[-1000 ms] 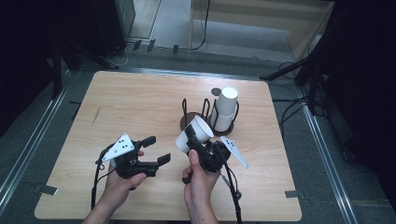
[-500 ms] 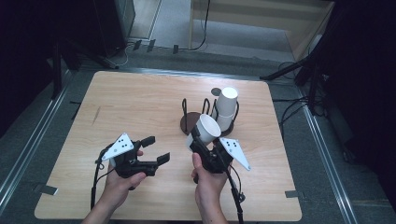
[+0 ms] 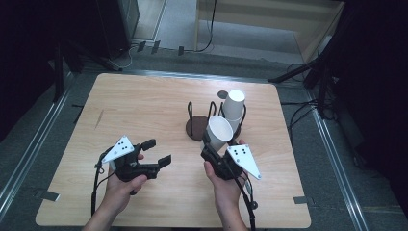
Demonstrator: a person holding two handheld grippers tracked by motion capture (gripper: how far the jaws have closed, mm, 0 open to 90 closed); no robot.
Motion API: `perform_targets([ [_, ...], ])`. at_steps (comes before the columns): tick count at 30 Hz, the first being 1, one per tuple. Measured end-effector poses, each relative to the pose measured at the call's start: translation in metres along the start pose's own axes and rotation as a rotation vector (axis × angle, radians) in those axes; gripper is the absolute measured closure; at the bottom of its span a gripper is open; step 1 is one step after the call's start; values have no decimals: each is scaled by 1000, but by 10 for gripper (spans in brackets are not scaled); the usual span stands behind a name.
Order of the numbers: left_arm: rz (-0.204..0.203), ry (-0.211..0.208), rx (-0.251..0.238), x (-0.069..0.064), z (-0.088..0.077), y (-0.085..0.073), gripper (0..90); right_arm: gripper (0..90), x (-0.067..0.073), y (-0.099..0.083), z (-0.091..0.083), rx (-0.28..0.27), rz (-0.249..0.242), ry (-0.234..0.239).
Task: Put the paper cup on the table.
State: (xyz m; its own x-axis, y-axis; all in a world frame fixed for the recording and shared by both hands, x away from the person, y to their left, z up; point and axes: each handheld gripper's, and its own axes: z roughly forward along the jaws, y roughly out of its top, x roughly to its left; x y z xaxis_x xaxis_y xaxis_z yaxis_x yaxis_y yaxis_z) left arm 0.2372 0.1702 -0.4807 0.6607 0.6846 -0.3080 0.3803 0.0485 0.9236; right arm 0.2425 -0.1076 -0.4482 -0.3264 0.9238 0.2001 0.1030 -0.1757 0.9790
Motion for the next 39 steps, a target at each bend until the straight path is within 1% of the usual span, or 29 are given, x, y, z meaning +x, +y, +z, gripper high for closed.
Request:
perform_targets([
  [3, -9, 10, 3, 2, -1, -2, 127, 333, -3, -1, -2, -7, -39, 1],
  [6, -7, 13, -4, 3, -3, -4, 127, 331, -10, -1, -4, -14, -78, 3],
  [8, -5, 22, -6, 3, -5, -5, 127, 328, -14, -2, -5, -6, -75, 1],
  [9, -1, 19, -4, 3, -6, -5, 125, 328, -17, -2, -6, -3, -76, -2],
  [11, -1, 19, -5, 3, -9, -6, 112, 327, -22, -3, -7, 0, -92, -1],
  [14, 6, 9, 3, 5, -13, -9, 84, 326, -31, -4, -10, 3, -115, 2],
  [15, 2, 6, 4, 6, -14, -10, 60, 326, -35, -5, -11, 5, -122, 4],
  [17, 1, -3, 6, 9, -17, -13, 19, 325, -40, -6, -12, 6, -125, 0],
  [19, -3, 5, 1, 11, -20, -15, 19, 325, -46, -7, -13, 1, -106, -6],
  [22, 0, 16, 3, 14, -25, -18, 19, 324, -52, -6, -10, 1, -113, -14],
  [24, -1, 34, 3, 18, -30, -20, 19, 324, -54, -4, -9, -7, -122, -17],
  [28, -27, 83, 5, 29, -42, -26, 19, 325, -61, -1, -6, -12, -118, -17],
  [31, -32, 127, -2, 37, -53, -28, 19, 326, -70, -1, -3, -7, -112, -37],
  [34, -38, 173, -11, 46, -65, -30, 19, 325, -79, 0, 0, -13, -124, -60],
  [38, -57, 236, -30, 59, -83, -34, 19, 325, -91, 1, 4, -18, -112, -89],
  [39, -59, 243, -34, 62, -86, -35, 19, 327, -95, 1, 6, -17, -117, -94],
])
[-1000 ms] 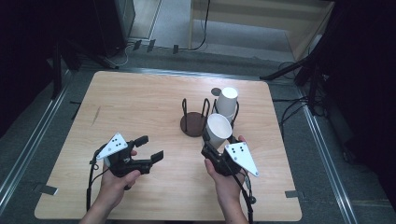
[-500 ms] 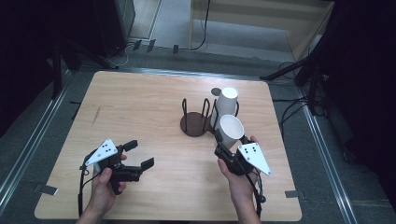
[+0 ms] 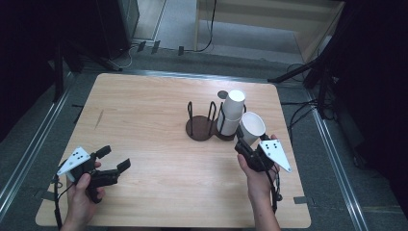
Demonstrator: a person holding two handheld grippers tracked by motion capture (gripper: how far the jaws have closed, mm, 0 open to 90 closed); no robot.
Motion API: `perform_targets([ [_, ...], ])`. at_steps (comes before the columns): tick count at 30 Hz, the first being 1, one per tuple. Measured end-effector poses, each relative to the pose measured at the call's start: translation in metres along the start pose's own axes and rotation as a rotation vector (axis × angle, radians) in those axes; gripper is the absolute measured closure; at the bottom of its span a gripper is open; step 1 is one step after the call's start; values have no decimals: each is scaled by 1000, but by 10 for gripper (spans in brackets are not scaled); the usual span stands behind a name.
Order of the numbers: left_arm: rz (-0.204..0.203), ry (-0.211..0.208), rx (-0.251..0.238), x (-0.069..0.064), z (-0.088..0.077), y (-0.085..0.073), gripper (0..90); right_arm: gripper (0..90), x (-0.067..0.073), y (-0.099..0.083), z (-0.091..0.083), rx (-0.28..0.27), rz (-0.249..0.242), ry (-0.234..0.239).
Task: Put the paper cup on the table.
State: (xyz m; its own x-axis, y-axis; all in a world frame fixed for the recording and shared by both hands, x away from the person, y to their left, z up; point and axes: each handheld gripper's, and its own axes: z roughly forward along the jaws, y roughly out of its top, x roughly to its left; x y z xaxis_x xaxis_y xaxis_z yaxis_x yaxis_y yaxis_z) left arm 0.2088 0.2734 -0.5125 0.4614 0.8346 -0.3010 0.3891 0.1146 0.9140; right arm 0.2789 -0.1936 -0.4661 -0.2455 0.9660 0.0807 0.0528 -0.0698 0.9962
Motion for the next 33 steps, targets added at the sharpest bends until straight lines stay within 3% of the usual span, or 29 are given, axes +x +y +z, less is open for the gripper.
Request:
perform_targets([
  [5, -34, 58, -16, 19, -14, -5, 19, 329, -10, -3, 6, 23, 7, -6],
  [13, -35, 134, -25, 39, -25, -13, 19, 333, -25, -9, 13, 42, 10, -29],
  [17, -12, 167, -5, 45, -23, -20, 18, 332, -36, -12, 14, 39, 19, -57],
  [22, 5, 174, 15, 48, -20, -25, 18, 333, -50, -20, 17, 49, 12, -94],
  [25, -7, 167, 12, 50, -18, -29, 18, 336, -57, -25, 20, 53, -8, -121],
  [28, -10, 159, 2, 50, -19, -29, 18, 340, -64, -34, 23, 48, -26, -127],
  [33, 2, 164, -3, 50, -17, -31, 18, 342, -75, -42, 28, 70, -14, -139],
])
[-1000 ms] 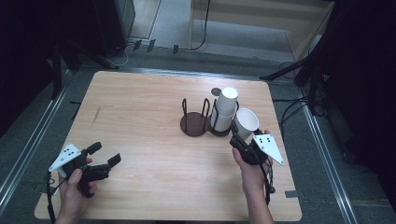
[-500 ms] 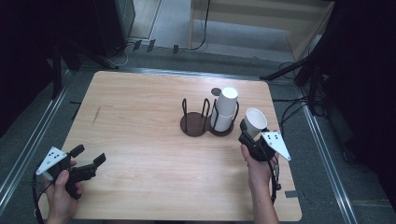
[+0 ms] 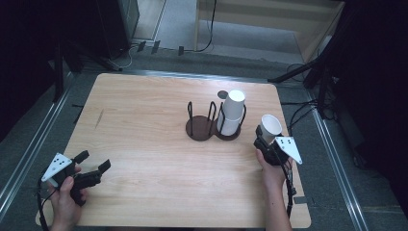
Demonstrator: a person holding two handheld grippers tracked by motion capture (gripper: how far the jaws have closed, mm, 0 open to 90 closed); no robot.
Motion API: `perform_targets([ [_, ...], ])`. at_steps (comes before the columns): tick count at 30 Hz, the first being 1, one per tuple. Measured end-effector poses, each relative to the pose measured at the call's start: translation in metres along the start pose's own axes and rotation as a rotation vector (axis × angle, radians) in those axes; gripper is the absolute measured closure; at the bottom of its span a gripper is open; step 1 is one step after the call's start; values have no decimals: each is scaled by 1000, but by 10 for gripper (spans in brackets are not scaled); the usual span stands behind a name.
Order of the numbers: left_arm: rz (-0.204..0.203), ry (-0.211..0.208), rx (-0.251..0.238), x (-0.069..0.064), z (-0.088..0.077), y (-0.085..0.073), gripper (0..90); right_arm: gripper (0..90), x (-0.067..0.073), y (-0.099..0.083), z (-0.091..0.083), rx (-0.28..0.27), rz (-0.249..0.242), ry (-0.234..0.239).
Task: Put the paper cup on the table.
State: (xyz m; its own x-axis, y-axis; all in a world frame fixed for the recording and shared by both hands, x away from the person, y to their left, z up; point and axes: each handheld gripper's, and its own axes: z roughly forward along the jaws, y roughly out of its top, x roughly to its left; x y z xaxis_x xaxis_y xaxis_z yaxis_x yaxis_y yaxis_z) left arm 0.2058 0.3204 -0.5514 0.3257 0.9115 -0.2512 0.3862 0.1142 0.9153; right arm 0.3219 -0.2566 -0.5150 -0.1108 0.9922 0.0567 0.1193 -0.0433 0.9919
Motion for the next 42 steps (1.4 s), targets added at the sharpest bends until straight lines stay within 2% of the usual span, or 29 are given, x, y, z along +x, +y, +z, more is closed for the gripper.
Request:
perform_targets([
  [3, 15, 2, 3, -2, 1, -1, 18, 341, -6, -4, 4, 28, 14, -9],
  [5, 32, 2, 6, -4, 1, -1, 18, 338, -8, -6, 5, 10, 5, -14],
  [9, 16, -5, -8, -2, 0, -2, 18, 336, -11, -9, 8, -10, -10, -28],
  [13, -5, -16, -18, 0, -1, -2, 18, 336, -11, -12, 11, 11, -21, -32],
  [16, 0, -16, -16, -1, -1, -3, 18, 338, -12, -14, 13, 11, -30, -26],
  [18, 4, -14, -17, -2, -1, -3, 18, 338, -14, -14, 14, 17, 1, -10],
  [20, 3, -15, -18, -2, -1, -3, 18, 338, -15, -16, 15, 33, 7, -9],
  [26, -5, -16, -16, -1, -1, -3, 18, 329, -13, -22, 19, 56, -28, -7],
  [33, -2, -9, -16, -1, -1, -3, 18, 325, -16, -23, 21, 85, 10, -2],
  [37, -5, -9, -16, -1, -1, -3, 18, 315, -15, -25, 23, 110, 16, -18],
  [42, -6, -8, -14, -1, 0, -3, 18, 294, -18, -24, 23, 139, 49, -40],
])
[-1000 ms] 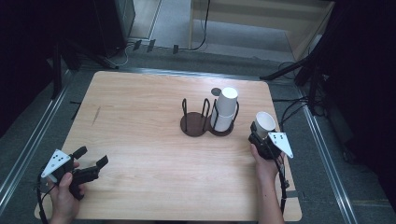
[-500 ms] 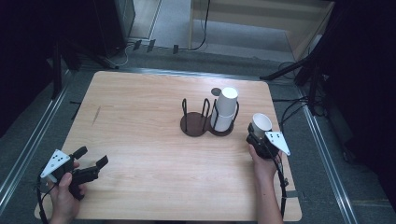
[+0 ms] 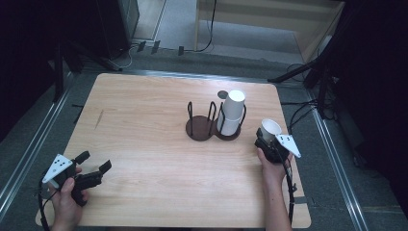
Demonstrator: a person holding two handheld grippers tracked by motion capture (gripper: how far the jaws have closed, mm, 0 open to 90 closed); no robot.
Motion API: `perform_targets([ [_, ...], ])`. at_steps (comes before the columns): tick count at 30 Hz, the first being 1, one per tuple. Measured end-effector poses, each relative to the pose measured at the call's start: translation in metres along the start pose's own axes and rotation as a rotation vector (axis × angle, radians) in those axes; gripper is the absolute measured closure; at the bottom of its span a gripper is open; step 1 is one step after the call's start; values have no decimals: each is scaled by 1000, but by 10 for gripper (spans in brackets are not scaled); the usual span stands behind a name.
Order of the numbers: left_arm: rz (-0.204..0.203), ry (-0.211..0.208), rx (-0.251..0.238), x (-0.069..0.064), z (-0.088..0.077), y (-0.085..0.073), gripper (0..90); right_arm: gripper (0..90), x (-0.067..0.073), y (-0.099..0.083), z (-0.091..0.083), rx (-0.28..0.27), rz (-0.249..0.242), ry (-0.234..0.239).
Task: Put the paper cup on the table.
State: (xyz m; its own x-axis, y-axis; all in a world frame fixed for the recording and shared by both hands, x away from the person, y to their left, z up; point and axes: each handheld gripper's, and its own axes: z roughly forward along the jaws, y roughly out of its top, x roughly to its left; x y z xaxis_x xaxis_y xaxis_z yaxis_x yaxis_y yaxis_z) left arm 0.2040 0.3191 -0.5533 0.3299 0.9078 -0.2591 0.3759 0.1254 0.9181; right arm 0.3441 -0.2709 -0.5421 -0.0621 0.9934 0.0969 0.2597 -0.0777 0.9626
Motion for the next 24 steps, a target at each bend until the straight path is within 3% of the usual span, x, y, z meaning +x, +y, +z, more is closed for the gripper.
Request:
perform_targets([
  [2, -1, 0, 1, 0, 0, 0, 18, 286, 0, 1, 1, 25, 6, -10],
  [8, -5, -4, -2, 1, 0, 0, 18, 269, 7, 0, 3, 67, -58, -33],
  [13, -8, -6, -1, 1, 0, 0, 18, 222, 4, 2, 3, 94, -16, -37],
  [24, -17, -9, 0, 2, 1, 0, 18, 94, 2, 3, -2, 90, 5, 9],
])
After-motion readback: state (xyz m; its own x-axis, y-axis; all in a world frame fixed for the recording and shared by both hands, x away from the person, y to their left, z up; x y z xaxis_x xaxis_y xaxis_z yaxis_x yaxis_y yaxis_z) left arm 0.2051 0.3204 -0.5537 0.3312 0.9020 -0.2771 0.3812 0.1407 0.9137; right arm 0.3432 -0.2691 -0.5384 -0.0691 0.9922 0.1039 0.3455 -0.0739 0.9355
